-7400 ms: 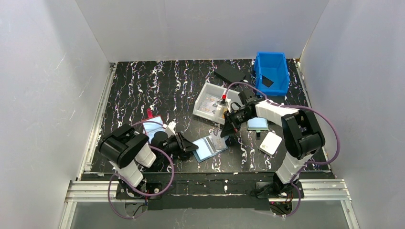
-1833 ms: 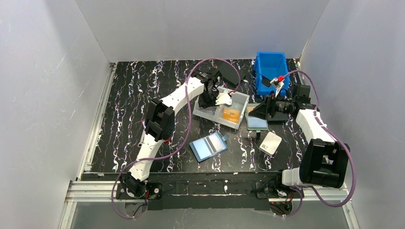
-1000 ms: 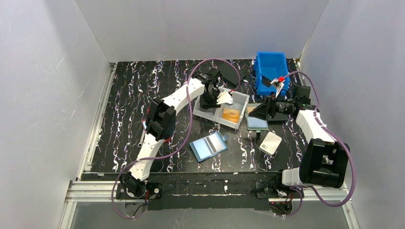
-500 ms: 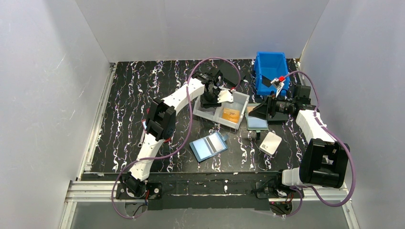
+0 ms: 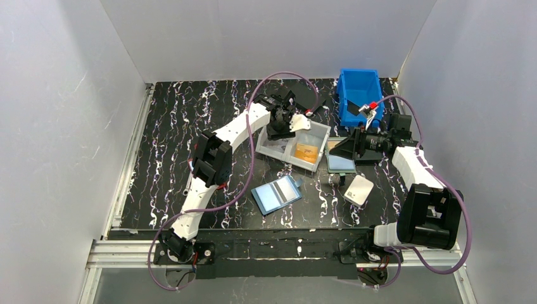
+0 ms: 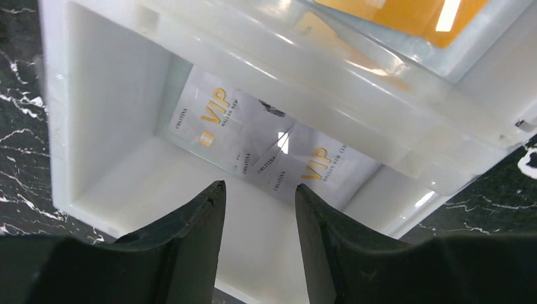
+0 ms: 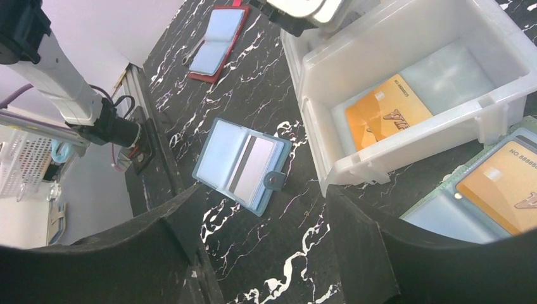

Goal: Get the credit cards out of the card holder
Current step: Place the credit card in the storage box.

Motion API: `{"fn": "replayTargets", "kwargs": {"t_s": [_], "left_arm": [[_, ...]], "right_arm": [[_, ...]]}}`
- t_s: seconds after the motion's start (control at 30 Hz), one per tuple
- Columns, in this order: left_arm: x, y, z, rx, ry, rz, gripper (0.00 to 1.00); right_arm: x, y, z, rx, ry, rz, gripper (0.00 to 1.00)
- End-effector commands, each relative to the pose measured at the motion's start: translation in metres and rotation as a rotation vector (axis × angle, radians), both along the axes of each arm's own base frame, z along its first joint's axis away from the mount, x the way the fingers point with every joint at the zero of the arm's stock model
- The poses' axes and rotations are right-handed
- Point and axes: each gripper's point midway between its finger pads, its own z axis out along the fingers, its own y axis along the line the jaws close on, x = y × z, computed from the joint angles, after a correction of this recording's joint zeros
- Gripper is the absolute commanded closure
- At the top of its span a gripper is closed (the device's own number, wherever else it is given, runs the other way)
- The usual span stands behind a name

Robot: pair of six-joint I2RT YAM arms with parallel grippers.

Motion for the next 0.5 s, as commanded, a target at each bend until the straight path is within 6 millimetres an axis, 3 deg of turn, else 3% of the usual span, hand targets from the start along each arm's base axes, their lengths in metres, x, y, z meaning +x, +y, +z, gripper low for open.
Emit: {"fn": "replayTargets", "kwargs": {"t_s": [0.0,0.1,0.23,0.27,0.37,0.47], "left_arm": [[0.010,-0.004,0.095,-0.198,-0.125,0.175,0.55],[0.008,-0.003,0.136,-0.404,-0.150,0.384,0.49],[-0.020,0.012,0.183,-0.713,-0.134,0.621,0.44],[-0.034,0.019,0.173,-0.762,-0.099,0.672,0.41],[-0.067,0.038,0.192,-1.019,-0.037,0.859,0.28],[-0.106,0.053,0.193,-1.212,0.118,1.000,0.14]], "right_arm": [[0.000,0.000,0.007,0.016,-0.042,0.015,0.21],[0.001,-0.001,0.007,0.000,-0.055,0.011,0.21],[0.002,-0.004,0.005,-0.037,-0.071,0.005,0.21],[0.002,-0.005,0.005,-0.050,-0.079,0.005,0.21],[0.002,-0.007,0.004,-0.083,-0.102,0.008,0.21],[-0.001,-0.008,0.005,-0.093,-0.125,0.020,0.21]]}}
